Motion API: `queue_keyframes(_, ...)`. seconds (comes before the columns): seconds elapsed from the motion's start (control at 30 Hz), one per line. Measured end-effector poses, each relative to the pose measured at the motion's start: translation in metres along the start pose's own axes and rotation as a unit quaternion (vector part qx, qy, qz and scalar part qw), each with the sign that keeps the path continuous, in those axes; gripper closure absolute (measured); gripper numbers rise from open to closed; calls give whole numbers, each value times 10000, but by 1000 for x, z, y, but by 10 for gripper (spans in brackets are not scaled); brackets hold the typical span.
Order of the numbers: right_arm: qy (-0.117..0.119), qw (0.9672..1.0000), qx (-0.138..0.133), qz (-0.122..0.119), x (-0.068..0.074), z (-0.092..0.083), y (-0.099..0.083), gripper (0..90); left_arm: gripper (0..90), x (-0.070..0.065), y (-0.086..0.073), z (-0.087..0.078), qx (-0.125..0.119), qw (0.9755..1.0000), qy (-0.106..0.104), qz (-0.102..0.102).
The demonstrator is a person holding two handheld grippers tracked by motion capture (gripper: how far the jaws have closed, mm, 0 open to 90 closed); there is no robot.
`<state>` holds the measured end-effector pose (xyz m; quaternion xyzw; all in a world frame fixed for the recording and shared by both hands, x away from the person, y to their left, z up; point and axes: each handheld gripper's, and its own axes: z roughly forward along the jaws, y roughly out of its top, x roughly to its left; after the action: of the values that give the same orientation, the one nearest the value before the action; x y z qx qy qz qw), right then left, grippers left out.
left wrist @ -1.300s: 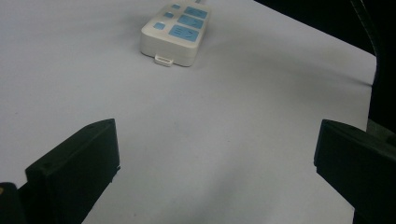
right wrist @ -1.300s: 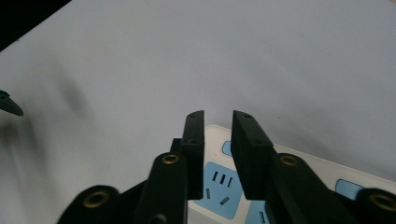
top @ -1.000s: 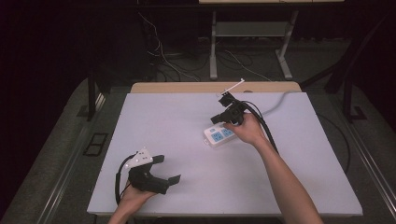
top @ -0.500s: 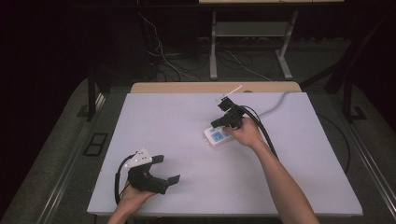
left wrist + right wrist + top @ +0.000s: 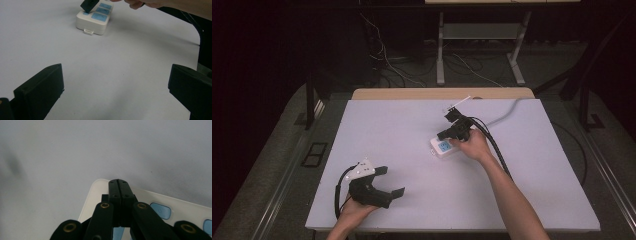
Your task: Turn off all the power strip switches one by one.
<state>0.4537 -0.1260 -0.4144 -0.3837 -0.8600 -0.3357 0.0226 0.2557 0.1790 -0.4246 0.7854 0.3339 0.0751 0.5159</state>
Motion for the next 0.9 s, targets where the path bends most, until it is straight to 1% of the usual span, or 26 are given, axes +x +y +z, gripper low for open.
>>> queue_keyframes(0.07, 27, 10000, -24, 35, 0, 0, -1, 897, 0, 0, 0, 0, 4, 10000, 2, 5)
queue_keyframes(0.2, 8, 10000, -39, 23, 0, 1, -1, 897, 0, -1, 0, 1, 25, 10000, 3, 15)
queue_keyframes(0.3, -88, 9999, -28, -75, 3, 1, -1, 897, 0, -1, 0, 1, 55, 10000, -5, 43)
queue_keyframes(0.43, -145, 9998, -61, -137, 5, 1, -1, 898, 0, -2, 0, 2, 70, 10000, -11, 52)
queue_keyframes(0.53, -165, 9996, -78, -197, 7, 2, -2, 899, 0, -2, 0, 3, 115, 9999, 13, 100)
queue_keyframes(0.67, -281, 9990, -20, -338, 10, 2, 0, 900, 0, -2, -1, 3, 121, 9999, 15, 97)
queue_keyframes(0.73, -333, 9988, -6, -357, 12, 2, 0, 900, 0, -3, -1, 3, 114, 9999, 18, 98)
queue_keyframes(0.9, -298, 9990, -1, -323, 10, 3, -1, 900, 0, -3, -1, 2, 106, 9999, 17, 97)
